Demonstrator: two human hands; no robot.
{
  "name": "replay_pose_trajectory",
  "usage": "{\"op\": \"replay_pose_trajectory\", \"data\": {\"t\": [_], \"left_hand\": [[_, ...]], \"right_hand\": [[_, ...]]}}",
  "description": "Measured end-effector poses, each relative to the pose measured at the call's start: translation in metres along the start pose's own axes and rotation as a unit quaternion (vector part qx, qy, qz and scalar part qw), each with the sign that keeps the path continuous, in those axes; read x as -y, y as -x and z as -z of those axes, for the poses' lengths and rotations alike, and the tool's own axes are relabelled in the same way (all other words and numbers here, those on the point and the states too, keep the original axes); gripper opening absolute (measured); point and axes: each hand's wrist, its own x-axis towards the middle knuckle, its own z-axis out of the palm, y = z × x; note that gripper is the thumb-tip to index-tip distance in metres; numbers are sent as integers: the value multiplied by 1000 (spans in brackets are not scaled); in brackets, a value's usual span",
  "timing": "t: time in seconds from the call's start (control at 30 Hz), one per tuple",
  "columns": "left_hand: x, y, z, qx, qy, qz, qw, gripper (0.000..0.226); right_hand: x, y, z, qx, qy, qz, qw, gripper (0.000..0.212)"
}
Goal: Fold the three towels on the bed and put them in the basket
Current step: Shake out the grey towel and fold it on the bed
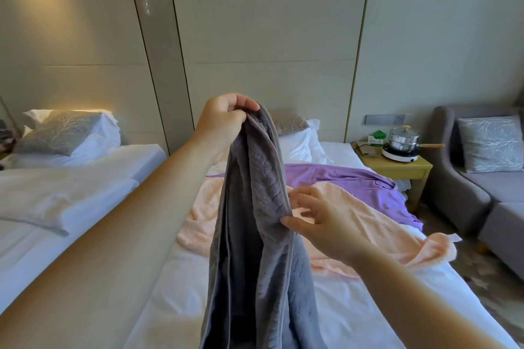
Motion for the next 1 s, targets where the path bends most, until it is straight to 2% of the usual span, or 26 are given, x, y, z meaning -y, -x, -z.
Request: {"op": "replay_pose_trajectory", "data": {"t": [0.1, 0.27, 0.37, 0.43, 0.5, 0.6, 0.7, 0.73, 0.8, 0.9, 1.0], "left_hand": [[-1, 2, -2, 15, 18, -6, 1000, 43], [-1, 2, 0, 20, 42, -13, 999, 38], [2, 5, 5, 16, 36, -9, 999, 32], [5, 10, 7, 32, 9, -15, 999, 27], [9, 13, 10, 76, -31, -14, 996, 18], [15, 13, 17, 190, -103, 12, 976, 48], [18, 19, 6, 285, -214, -4, 934, 67], [20, 21, -1, 312, -228, -12, 922, 64], [26, 27, -16, 357, -209, -25, 910, 37], [30, 30, -26, 325, -195, -56, 924, 10], [34, 26, -30, 238, -209, -85, 945, 8]], "right_hand": [[-2, 0, -6, -31, 12, 9, 999, 9], [3, 0, -9, -89, -110, 10, 990, 17], [5, -3, 4, -136, -198, -28, 970, 20], [10, -8, 17, -140, -233, -57, 961, 22], [18, -12, 30, -118, -259, -46, 958, 25], [29, -16, 49, -89, -241, 4, 966, 23], [39, -21, 60, -59, -203, 17, 977, 18], [41, -22, 62, -49, -193, 19, 980, 17], [45, -24, 63, -43, -161, 23, 986, 15], [38, -19, 65, -52, -142, 11, 988, 16], [22, -5, 60, -54, -91, -20, 994, 27]]}}
